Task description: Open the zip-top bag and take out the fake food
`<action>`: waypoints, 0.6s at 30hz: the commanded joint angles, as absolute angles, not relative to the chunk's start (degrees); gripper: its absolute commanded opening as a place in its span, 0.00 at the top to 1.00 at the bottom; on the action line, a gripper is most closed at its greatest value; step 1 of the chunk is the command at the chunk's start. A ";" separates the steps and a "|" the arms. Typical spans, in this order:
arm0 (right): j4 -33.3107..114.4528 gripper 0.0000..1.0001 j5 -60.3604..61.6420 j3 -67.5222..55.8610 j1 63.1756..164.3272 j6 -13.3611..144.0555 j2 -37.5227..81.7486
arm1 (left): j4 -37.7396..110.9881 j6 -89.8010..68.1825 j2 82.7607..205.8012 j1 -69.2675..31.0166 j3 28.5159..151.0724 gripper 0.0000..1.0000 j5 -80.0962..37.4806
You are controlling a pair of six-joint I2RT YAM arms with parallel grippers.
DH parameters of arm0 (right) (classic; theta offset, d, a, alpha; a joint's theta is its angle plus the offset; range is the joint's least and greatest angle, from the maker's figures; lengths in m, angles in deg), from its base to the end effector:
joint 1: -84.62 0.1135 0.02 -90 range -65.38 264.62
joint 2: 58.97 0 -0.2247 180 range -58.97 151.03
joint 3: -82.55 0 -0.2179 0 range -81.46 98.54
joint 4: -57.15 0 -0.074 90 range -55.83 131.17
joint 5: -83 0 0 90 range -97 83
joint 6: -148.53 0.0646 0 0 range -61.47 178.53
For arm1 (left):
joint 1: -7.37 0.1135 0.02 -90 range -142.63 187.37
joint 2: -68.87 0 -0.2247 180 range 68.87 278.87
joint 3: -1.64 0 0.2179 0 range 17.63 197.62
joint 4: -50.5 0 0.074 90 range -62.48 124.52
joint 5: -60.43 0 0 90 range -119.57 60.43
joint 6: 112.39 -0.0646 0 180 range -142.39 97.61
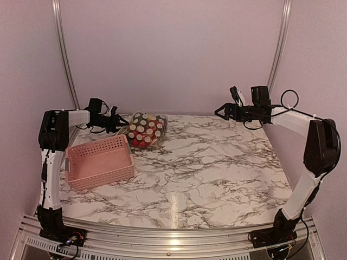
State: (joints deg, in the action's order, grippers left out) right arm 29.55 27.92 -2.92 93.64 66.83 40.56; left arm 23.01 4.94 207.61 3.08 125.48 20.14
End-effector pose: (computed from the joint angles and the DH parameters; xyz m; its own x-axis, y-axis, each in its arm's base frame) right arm 0.3707 0.0963 0.2477 -0.6138 0.0224 -0.7891 -0.5217 0.7387 0.4268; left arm 0.4799 -0.0854 0.1276 -0.8774 -0.2319 -0.4200 0.2334 0.5586 -0.7959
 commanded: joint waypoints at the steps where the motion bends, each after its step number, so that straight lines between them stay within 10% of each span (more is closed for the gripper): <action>1: 28.25 0.01 28.07 0.23 92.97 66.36 41.57 | 29.48 9.17 209.23 1.67 126.79 0.74 25.16; 7: 28.27 0.01 27.99 0.19 92.98 66.28 41.58 | 32.07 13.06 209.58 -0.64 130.59 1.00 25.27; 18: 27.72 0.01 26.92 0.60 92.95 66.02 40.17 | 44.24 24.38 205.24 -8.33 134.54 1.00 22.49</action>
State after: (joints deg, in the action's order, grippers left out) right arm 28.81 27.44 -1.70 93.38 66.81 40.91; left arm 36.96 19.92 208.57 -4.85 132.17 22.16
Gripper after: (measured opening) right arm 0.987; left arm 0.006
